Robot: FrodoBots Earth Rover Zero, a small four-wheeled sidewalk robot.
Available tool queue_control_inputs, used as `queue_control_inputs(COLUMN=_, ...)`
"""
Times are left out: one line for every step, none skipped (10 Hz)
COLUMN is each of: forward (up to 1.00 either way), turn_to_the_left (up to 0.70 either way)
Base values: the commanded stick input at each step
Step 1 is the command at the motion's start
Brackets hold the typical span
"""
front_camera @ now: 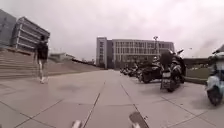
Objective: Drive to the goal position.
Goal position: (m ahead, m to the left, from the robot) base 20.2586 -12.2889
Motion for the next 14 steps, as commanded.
queue_control_inputs(forward=0.70, turn_to_the_left=0.00)
queue_control_inputs(forward=0.70, turn_to_the_left=0.00)
queue_control_inputs(forward=0.37, turn_to_the_left=0.00)
queue_control_inputs(forward=0.05, turn_to_the_left=0.00)
queue_control_inputs(forward=0.06, turn_to_the_left=0.00)
queue_control_inputs(forward=0.01, turn_to_the_left=0.00)
queue_control_inputs(forward=-0.53, turn_to_the_left=0.00)
queue_control_inputs(forward=-0.29, turn_to_the_left=0.00)
queue_control_inputs(forward=0.04, turn_to_the_left=0.00)
queue_control_inputs(forward=0.57, turn_to_the_left=0.00)
queue_control_inputs(forward=0.70, turn_to_the_left=0.00)
queue_control_inputs(forward=0.70, turn_to_the_left=0.00)
queue_control_inputs(forward=0.70, turn_to_the_left=0.00)
queue_control_inputs(forward=0.70, turn_to_the_left=0.00)
